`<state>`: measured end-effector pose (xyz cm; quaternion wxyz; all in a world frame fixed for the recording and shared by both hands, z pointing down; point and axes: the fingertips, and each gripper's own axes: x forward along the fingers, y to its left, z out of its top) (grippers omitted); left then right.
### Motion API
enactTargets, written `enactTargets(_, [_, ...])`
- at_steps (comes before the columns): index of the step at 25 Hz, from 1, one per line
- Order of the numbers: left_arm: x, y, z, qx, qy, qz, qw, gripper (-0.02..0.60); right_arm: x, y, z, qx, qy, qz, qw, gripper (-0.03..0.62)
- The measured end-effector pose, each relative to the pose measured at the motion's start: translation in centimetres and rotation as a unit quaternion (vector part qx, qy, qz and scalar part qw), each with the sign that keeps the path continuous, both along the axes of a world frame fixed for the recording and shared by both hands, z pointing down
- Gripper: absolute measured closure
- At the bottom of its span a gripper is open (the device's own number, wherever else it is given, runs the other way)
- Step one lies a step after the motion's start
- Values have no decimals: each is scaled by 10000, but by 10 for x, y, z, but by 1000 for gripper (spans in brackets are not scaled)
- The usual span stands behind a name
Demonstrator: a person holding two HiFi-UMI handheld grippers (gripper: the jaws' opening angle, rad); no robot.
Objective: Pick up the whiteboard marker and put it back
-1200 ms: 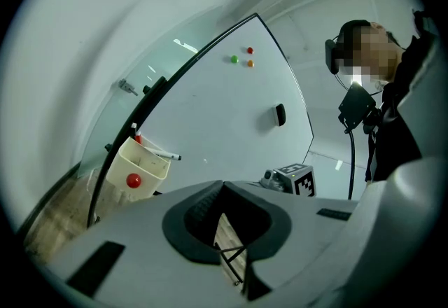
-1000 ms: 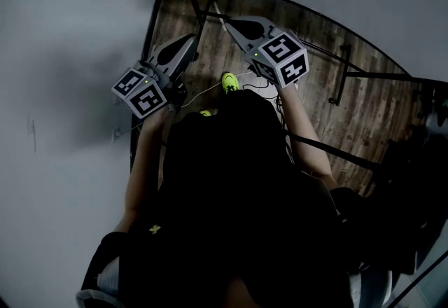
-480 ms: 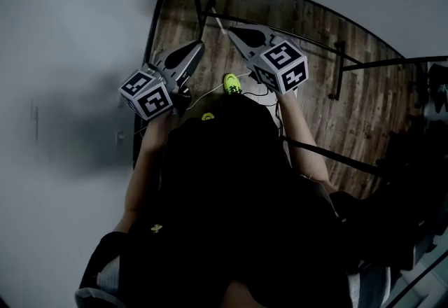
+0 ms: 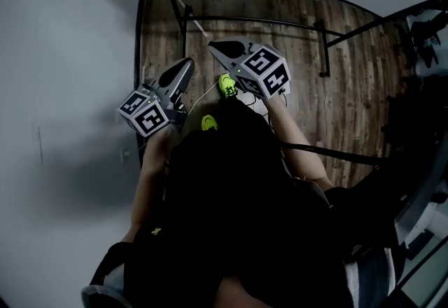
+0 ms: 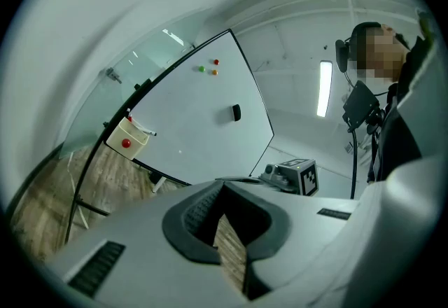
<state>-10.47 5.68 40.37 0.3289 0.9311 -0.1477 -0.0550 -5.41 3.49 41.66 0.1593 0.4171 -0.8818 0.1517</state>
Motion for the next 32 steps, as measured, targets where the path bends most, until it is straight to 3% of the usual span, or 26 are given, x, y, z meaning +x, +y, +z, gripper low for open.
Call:
enactTargets(3, [-2,11,0,-46,5,68,10000,578,-8,11,-7,22,-3,-57,10000,592])
enactTargets(18, [-5,22,-27,310,41,-369,9988,578,-14,28,-53,549,-524,-463,9960,592])
enactTargets(32, [-4,29,-24,293,6,-185,9994,578,-15,39,-48,509,-464,-361,9970,592])
